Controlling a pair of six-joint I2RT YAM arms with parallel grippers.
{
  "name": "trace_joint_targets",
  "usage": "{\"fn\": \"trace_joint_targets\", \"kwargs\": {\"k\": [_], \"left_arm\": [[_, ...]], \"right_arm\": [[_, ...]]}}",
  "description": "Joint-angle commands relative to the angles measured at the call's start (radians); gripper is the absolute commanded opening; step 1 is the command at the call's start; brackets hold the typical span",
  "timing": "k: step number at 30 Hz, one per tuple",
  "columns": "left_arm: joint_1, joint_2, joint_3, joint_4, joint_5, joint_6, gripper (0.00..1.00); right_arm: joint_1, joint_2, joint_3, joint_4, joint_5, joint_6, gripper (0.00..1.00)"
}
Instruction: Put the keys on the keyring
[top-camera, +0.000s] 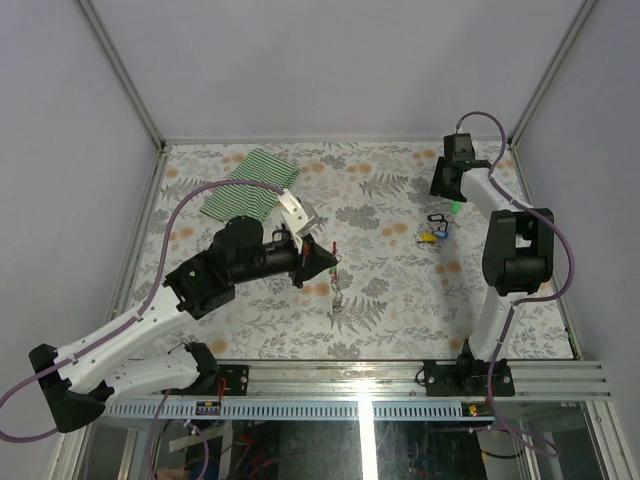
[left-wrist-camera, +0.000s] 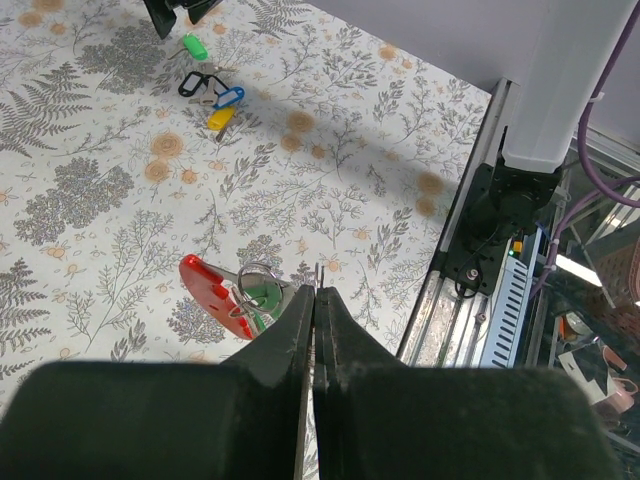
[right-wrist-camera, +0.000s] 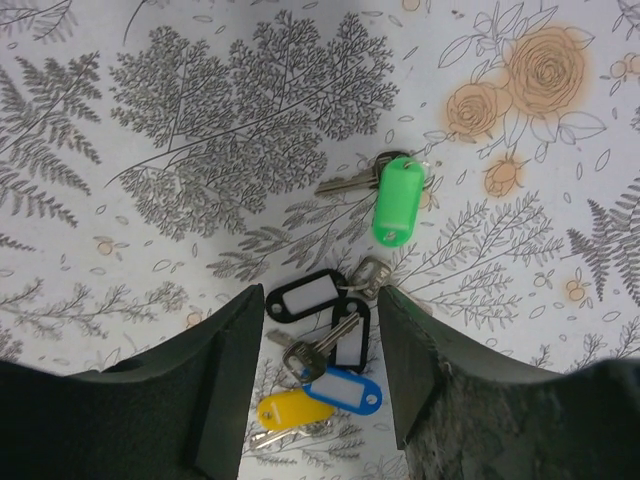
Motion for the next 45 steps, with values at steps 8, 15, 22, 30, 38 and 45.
{"fn": "trace_joint_targets", "kwargs": {"k": [8, 15, 22, 30, 38, 45], "left_arm": [[0.007, -0.021, 0.028, 0.009, 0.007, -0.014, 0.0], [0.007, -0.012, 0.03, 0.01, 0.01, -0.014, 0.0], [0.007, -0.013, 0.034, 0.007, 0.008, -0.015, 0.0], [0.007, -0.021, 0.034, -0.002, 0.003, -0.017, 0.0], [0.006, -0.022, 0.036, -0.002, 0.004, -0.018, 0.0], [0.007, -0.025, 0.034, -0.005, 0.008, -0.02, 0.0]], "right_arm": [[-0.038, 0.123, 0.153, -0.072, 0.03, -0.093, 0.53], [-0.049, 0.168, 0.168, -0.094, 0.033, -0.125, 0.51], [-0.049, 0.215, 0.219, -0.106, 0.041, -0.149, 0.46], [-0.05, 0.256, 0.254, -0.113, 0.053, -0.173, 0.41], [-0.05, 0.287, 0.277, -0.131, 0.068, -0.19, 0.41], [-0.052, 0.299, 0.28, -0.132, 0.07, -0.196, 0.36]]}}
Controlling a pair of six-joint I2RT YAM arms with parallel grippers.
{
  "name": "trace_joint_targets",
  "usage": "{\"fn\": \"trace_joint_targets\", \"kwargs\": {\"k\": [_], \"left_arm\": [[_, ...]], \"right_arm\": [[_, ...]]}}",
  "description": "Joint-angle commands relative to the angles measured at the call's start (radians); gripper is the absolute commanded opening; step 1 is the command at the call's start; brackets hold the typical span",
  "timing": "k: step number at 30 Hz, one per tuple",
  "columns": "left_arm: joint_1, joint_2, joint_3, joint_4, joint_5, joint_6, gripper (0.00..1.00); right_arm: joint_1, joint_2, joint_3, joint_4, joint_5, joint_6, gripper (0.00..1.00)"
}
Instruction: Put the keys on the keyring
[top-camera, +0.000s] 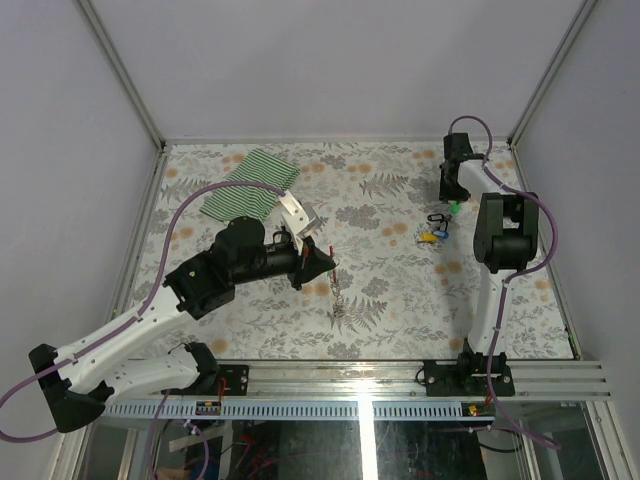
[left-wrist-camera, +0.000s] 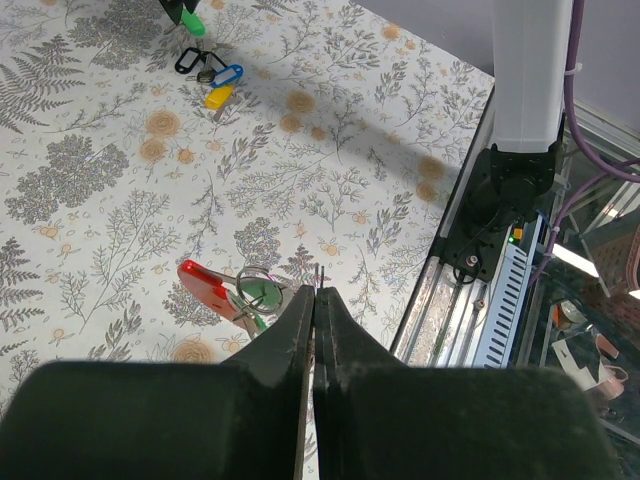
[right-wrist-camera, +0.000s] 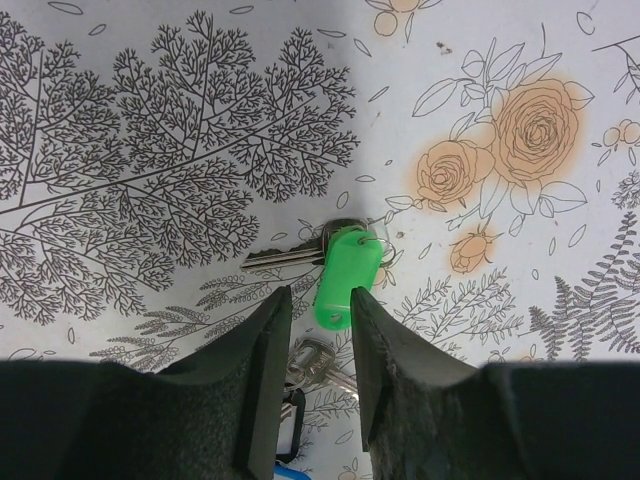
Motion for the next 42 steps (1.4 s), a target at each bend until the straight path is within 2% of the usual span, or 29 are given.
{"fn": "trace_joint_targets", "kwargs": {"k": [1, 12, 17, 21, 25, 31, 42], "left_arm": [[0.007, -0.023, 0.035, 0.036, 0.007, -0.014, 0.0], [0.008, -0.027, 0.036, 0.036, 0.008, -0.018, 0.0], [0.007, -0.03, 0.036, 0.036, 0.008, -0.019, 0.0], [0.006, -0.031, 0.036, 0.036, 0.011, -0.02, 0.0], [0.007, -0.035, 0.037, 0.034, 0.01, -0.021, 0.0], [0.006, -0.04, 0.035, 0.036, 0.011, -0.021, 0.0], [0.006, -0.044, 0.037, 0.034, 0.008, -0.021, 0.0]], "right_arm": [[-0.004, 0.042, 0.055, -0.018, 0.025, -0.017, 0.36], [-0.004, 0.07, 0.077, -0.04, 0.021, -0.025, 0.35], [-0.004, 0.075, 0.079, -0.042, 0.021, -0.027, 0.31], [-0.004, 0.071, 0.079, -0.044, 0.023, -0.029, 0.23], [-0.004, 0.048, 0.071, -0.039, 0.017, -0.031, 0.1], [-0.004, -0.02, 0.064, -0.029, 0.016, -0.037, 0.0], [-0.003, -0.186, 0.017, 0.012, -0.037, -0.029, 0.0]]}}
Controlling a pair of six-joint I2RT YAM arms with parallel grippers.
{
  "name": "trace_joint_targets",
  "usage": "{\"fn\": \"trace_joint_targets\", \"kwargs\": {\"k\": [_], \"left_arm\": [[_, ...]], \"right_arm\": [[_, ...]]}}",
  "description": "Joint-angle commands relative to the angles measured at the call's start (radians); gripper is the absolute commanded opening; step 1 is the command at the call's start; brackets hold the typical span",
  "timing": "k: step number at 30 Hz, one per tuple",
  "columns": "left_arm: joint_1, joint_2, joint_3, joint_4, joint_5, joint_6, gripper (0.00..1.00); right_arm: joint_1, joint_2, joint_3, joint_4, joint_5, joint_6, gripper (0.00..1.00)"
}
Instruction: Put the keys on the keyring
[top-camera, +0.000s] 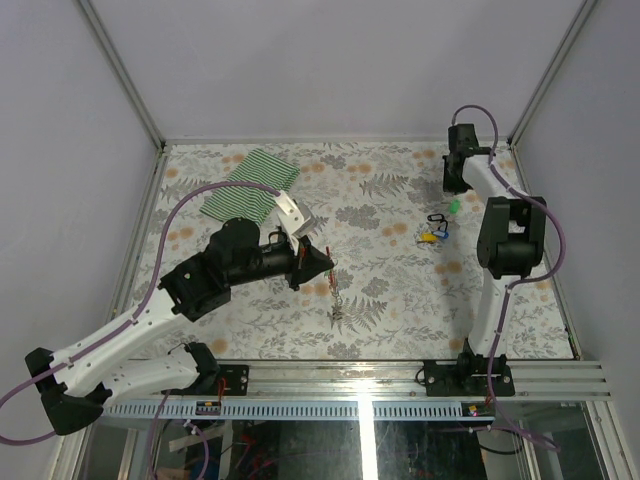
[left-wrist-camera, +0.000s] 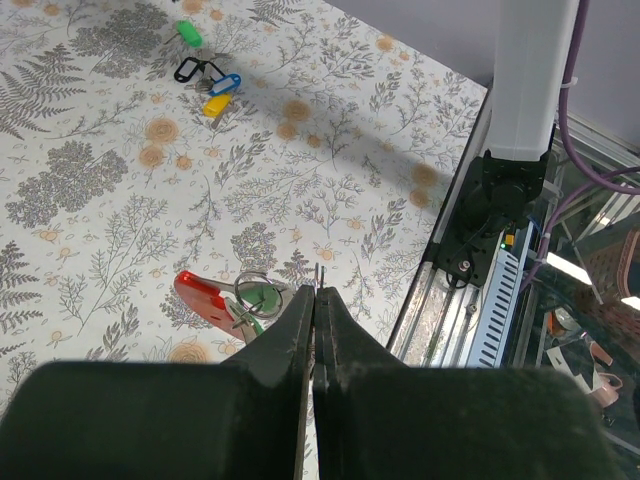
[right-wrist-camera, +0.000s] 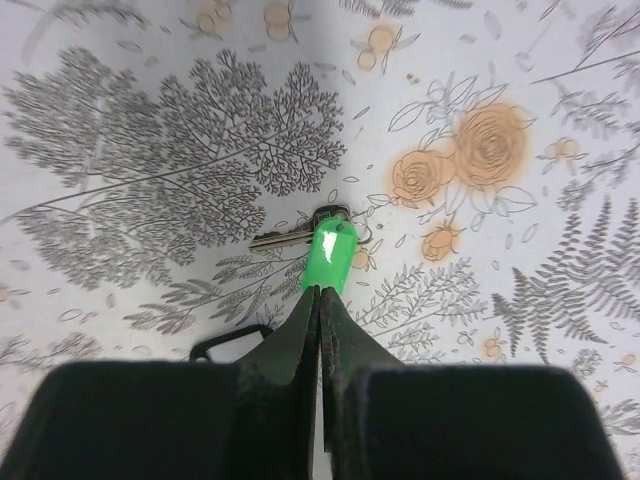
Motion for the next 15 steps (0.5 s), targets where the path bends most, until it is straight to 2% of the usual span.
{"fn": "trace_joint_targets", "kwargs": {"k": [1, 3, 4, 6, 8, 15], "left_arm": [[0.007, -0.021, 0.038, 0.035, 0.008, -0.007, 0.0], [0.006, -0.019, 0.037, 0.035, 0.008, -0.007, 0.0], [0.007, -0.019, 0.037, 0.035, 0.012, -0.008, 0.0], [0.007, -0.019, 0.038, 0.032, 0.012, -0.009, 0.0], [0.007, -0.024, 0.038, 0.027, 0.011, -0.009, 0.0], [0.006, -0.027, 0.042, 0.014, 0.0, -0.009, 0.0]], "right_arm": [[-0.004, -0.145, -0.006, 0.042, -0.022, -0.005, 0.0], [-0.004, -0.141, -0.009, 0.042, -0.005, -0.01, 0.01], [-0.004, -0.132, -0.005, 0.035, 0.017, -0.009, 0.06], [-0.005, -0.113, 0.0, 0.03, 0.047, -0.01, 0.3], [-0.009, -0.096, 0.005, 0.034, 0.046, -0.004, 0.42], [-0.042, -0.029, 0.051, 0.038, -0.009, 0.045, 0.48]]}}
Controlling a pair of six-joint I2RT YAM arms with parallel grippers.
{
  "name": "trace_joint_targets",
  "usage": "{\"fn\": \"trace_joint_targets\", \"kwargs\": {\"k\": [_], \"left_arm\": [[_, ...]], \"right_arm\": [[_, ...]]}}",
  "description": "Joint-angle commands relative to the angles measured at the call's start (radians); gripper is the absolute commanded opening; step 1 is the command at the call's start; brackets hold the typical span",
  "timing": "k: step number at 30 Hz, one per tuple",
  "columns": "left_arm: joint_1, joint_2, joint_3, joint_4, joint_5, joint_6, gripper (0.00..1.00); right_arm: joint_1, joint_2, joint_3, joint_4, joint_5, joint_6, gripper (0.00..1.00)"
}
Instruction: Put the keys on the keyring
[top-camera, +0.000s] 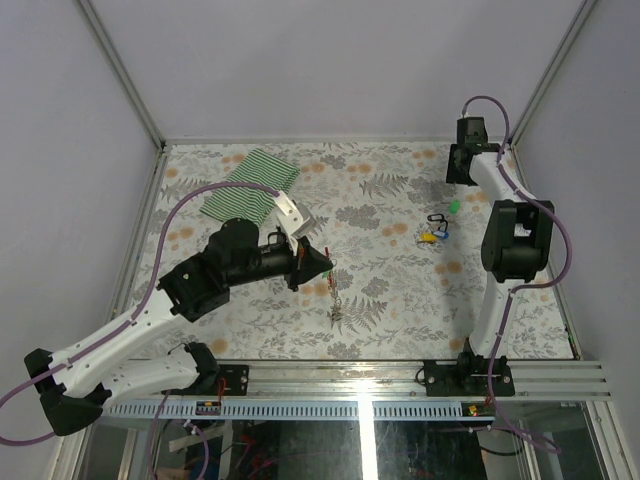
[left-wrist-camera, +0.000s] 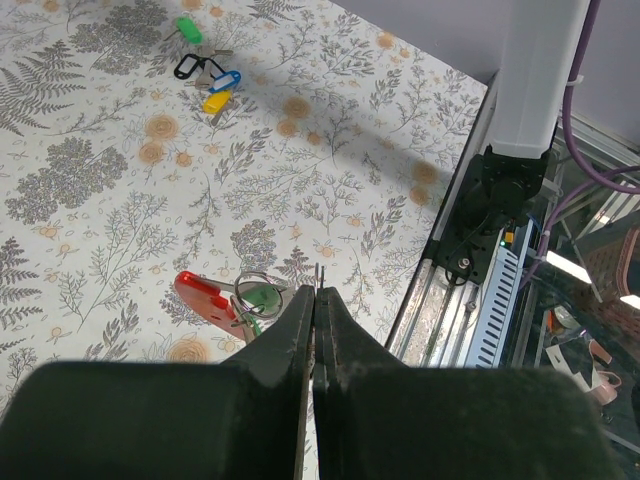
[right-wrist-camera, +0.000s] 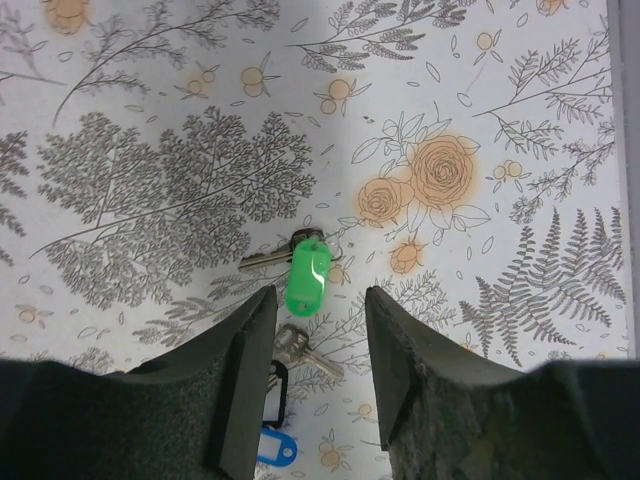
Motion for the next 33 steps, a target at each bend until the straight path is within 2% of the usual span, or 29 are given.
{"fn": "trace_joint_targets", "kwargs": {"k": [1, 7, 14, 22, 33], "left_arm": [[0.007, -0.021, 0.043, 0.024, 0.001, -0.008, 0.0], [0.007, -0.017, 0.047, 0.021, -0.002, -0.01, 0.0], [0.007, -0.013, 0.05, 0.02, -0.006, -0.01, 0.0], [0.007, -0.017, 0.044, 0.022, -0.004, -0.012, 0.0], [0.007, -0.02, 0.046, 0.022, -0.002, -0.015, 0.0]], "right_arm": [[-0.033, 0.069, 0.065, 0.001, -0.023, 0.044, 0.5], [-0.058, 0.144, 0.121, -0.027, -0.031, 0.108, 0.57], [-0.065, 0.187, 0.139, -0.049, -0.09, 0.136, 0.59], [-0.065, 0.222, 0.144, -0.079, -0.098, 0.144, 0.58], [-0.066, 0.238, 0.145, -0.099, -0.129, 0.142, 0.51]]}}
